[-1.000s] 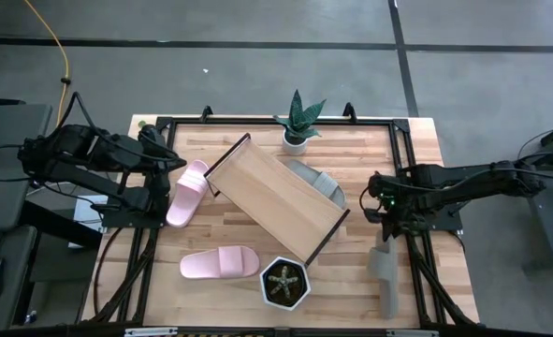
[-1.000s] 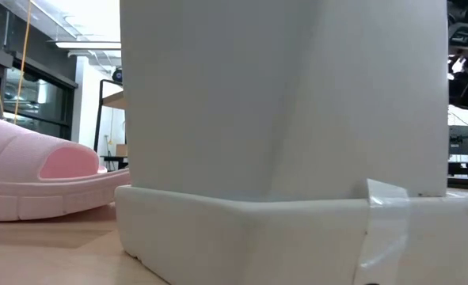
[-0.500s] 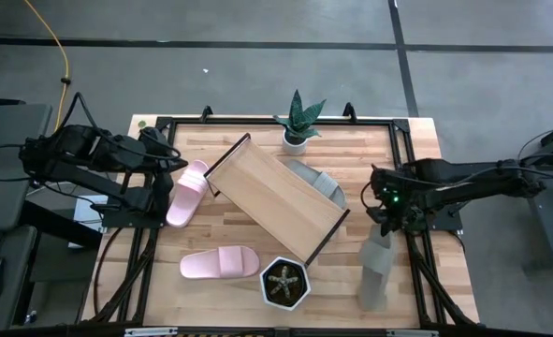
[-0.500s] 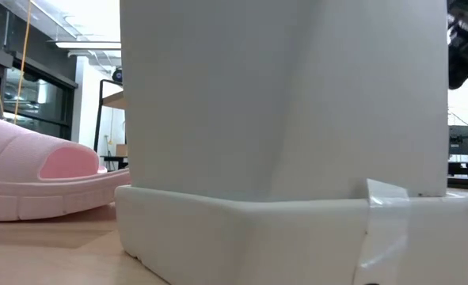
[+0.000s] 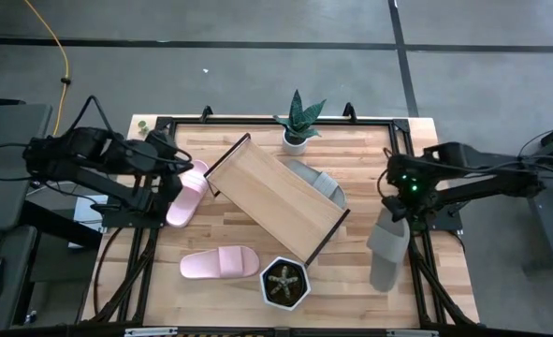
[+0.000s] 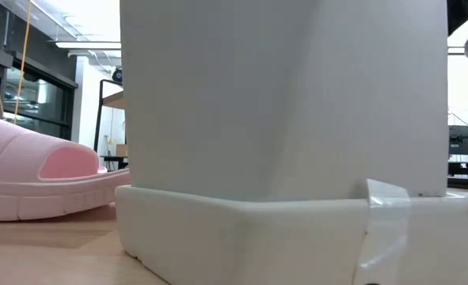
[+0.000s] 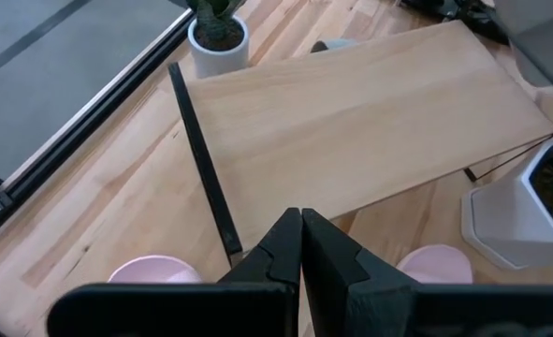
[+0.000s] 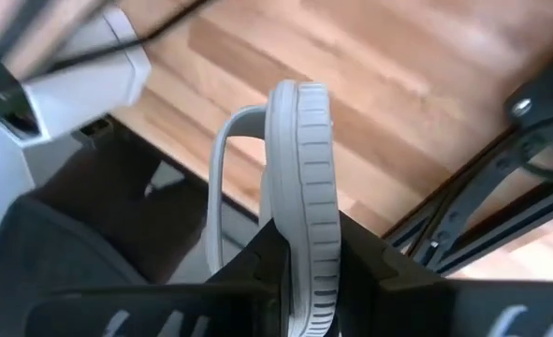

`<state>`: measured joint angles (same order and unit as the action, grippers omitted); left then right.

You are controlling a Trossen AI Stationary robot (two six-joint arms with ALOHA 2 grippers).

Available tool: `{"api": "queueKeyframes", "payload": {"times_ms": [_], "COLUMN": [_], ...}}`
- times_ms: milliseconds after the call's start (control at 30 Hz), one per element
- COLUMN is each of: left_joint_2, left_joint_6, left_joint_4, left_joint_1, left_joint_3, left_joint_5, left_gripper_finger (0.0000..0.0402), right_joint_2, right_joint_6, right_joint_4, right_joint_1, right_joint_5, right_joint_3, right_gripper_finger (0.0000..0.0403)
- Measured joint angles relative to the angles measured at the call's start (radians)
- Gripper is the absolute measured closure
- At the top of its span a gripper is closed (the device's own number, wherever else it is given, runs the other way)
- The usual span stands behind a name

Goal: Pick and place slides into the shelf
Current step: Put the bottom gray slipper on the shelf

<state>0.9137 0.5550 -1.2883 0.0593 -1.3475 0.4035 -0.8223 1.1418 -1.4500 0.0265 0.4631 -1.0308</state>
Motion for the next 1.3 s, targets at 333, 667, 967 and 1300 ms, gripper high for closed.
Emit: {"api": "queueKeyframes", "payload": {"times_ms": [333, 667, 967, 1300], "left_joint_2": [0.035, 0.022, 0.022, 0.023], "left_joint_6": [0.001, 0.003, 0.004, 0.005], "left_joint_4": [0.000, 0.004, 0.005, 0.005], "left_joint_1": [0.000, 0.000, 0.000, 0.000], "left_joint_3": [0.000, 0.000, 0.000, 0.000], "left_joint_5": [-0.011, -0.027, -0.038, -0.038], "left_gripper_finger": [0.0401, 0.0401, 0.0401, 0.0401], "right_joint_2": [0.000, -0.001, -0.001, 0.000], "right_joint_6": [0.025, 0.025, 0.020, -0.027], "right_joint_4": [-0.093, -0.122, -0.122, -0.122], "right_joint_1": [0.000, 0.000, 0.000, 0.000], "right_joint_5": [-0.149, -0.254, -0.377, -0.514], "right_joint_3": [-0.224, -0.396, -0.569, -0.719], "right_gripper_finger": [0.0364, 0.0364, 0.0364, 0.0380]}}
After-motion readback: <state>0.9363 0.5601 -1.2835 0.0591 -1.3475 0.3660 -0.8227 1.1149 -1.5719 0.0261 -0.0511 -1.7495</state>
